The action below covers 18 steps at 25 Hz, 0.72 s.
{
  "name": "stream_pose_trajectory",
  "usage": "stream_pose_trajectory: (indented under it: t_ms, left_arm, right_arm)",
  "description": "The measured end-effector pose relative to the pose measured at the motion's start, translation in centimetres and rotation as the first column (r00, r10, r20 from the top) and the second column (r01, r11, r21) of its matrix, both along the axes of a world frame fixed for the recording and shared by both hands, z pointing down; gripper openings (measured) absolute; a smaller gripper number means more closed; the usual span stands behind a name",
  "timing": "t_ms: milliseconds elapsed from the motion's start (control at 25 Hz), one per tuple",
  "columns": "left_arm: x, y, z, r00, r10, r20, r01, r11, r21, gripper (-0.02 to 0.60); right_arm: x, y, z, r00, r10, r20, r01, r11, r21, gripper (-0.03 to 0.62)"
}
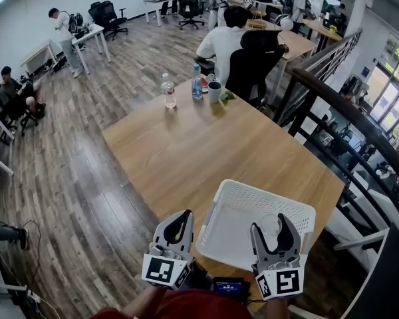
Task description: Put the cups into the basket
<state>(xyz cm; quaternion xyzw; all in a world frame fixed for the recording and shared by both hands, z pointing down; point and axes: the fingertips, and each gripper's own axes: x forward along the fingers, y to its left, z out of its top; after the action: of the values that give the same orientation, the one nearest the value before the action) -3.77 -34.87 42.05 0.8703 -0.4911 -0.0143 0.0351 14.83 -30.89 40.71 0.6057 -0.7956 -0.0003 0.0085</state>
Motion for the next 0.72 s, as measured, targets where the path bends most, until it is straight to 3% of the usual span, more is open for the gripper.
stream_pose_trajectory:
  t_ms: [560,720]
  left_arm:
    - [-0.3,-2.5,2.6,0.999,0.034,-0.036,-0.036,0.998,-0.049,0.008]
    - [-0.4,-2.9,2.7,0.999,0.025,-0.041,-0.027,0.998,-0.060,0.008]
  right_arm:
    - [-0.7,-3.7,3.1,0.997,-0.008,-0.074,0.000,0.994,-0.108,0.285]
    - [-0.9,-4.7,3.8,0.986,-0.057,-0.157,0.035,0.990,-0.138,0.285]
